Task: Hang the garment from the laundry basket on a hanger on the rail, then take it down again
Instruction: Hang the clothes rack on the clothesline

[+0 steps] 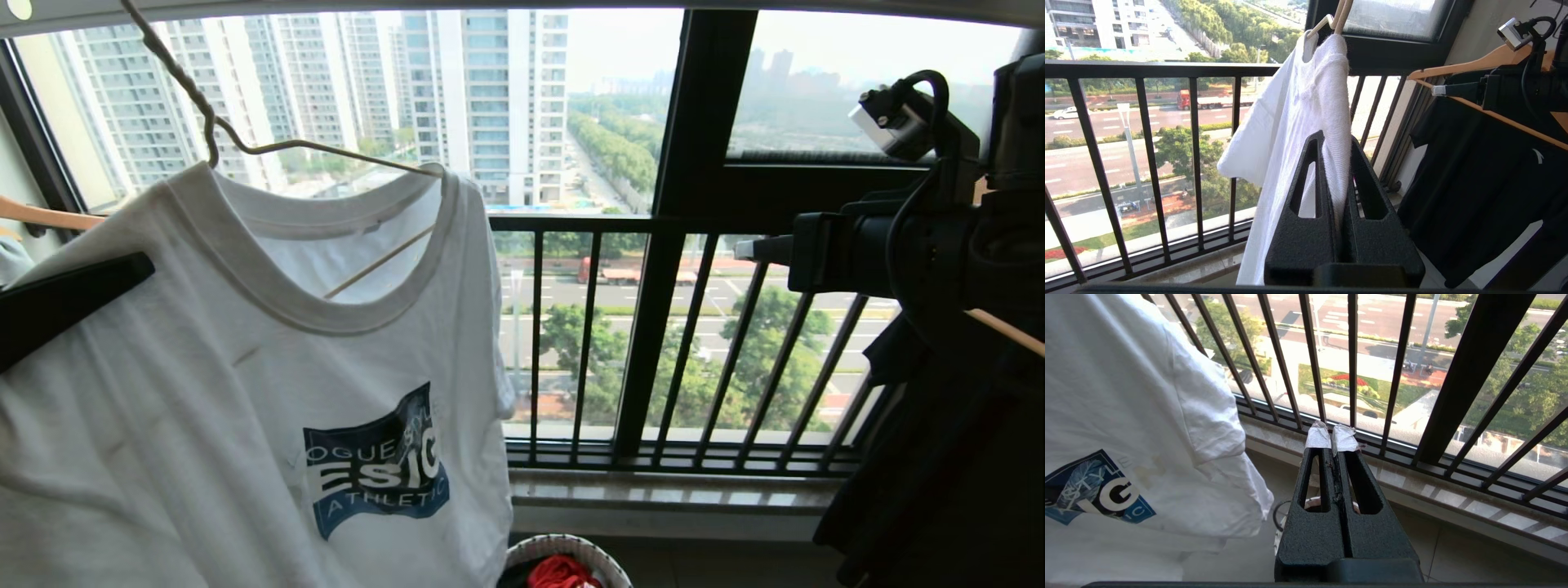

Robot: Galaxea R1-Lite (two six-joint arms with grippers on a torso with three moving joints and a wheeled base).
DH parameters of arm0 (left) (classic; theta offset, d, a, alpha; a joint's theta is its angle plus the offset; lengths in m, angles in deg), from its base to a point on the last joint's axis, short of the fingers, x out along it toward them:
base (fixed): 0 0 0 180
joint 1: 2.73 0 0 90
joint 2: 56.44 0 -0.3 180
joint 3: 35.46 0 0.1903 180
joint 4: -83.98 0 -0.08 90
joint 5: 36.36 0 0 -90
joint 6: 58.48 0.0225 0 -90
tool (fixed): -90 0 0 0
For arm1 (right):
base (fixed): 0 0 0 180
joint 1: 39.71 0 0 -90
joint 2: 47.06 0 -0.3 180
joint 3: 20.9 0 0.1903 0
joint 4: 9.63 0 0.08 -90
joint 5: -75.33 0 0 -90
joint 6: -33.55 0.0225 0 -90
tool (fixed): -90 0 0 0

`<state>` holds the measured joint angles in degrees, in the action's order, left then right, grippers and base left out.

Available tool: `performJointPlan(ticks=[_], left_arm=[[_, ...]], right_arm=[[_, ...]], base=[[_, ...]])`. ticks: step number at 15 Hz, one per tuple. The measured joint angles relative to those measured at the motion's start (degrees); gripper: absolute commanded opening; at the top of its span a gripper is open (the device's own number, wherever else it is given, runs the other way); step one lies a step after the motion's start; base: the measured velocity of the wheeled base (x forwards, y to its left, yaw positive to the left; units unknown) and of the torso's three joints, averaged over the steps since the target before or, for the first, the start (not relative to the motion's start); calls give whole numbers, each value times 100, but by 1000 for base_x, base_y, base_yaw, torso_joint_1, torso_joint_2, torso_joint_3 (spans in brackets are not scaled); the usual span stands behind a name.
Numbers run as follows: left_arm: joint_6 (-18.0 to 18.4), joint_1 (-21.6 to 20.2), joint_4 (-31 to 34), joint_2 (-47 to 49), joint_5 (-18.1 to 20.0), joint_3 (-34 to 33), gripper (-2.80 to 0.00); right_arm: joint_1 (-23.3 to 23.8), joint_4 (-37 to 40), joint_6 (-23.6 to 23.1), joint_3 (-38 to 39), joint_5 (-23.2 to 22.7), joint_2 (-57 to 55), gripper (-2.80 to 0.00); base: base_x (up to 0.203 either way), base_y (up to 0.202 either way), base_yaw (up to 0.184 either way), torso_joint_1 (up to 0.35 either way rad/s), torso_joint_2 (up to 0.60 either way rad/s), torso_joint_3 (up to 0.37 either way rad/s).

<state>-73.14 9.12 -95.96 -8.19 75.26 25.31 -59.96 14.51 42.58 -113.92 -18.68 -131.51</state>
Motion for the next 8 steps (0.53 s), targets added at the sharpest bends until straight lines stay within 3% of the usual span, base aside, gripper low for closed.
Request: performJointPlan(ticks=[5,8], left_arm=[[42,0,485,-284,-546,225,-280],[54,0,709,-383,-596,289,-280]], right_arm=[[0,0,2,-7,10,30,-280],[0,9,4,-22,7,50,-280]], base=[[0,0,0,0,0,0],[0,0,0,0,0,0]])
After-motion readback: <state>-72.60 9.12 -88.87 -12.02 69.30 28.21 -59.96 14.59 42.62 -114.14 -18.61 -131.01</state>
